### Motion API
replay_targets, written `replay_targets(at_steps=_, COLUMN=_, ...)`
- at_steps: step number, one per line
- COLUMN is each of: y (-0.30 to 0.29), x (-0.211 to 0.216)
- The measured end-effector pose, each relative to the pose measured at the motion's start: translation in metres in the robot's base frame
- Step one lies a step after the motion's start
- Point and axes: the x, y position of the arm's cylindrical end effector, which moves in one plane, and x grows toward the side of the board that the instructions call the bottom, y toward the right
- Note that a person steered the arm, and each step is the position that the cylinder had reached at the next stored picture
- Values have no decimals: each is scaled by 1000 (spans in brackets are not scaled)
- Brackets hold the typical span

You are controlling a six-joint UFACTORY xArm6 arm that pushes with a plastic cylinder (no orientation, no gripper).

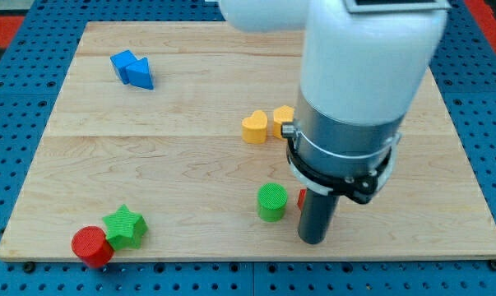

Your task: Separate green star from red circle

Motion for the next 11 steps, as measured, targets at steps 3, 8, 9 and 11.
replay_targets(at_steps=3, y=-165, x=17)
replay_targets(at_steps=8, y=-248, x=-32)
replay_targets(at_steps=9, y=-276, x=-56)
replay_targets(at_steps=11, y=-236, x=-74)
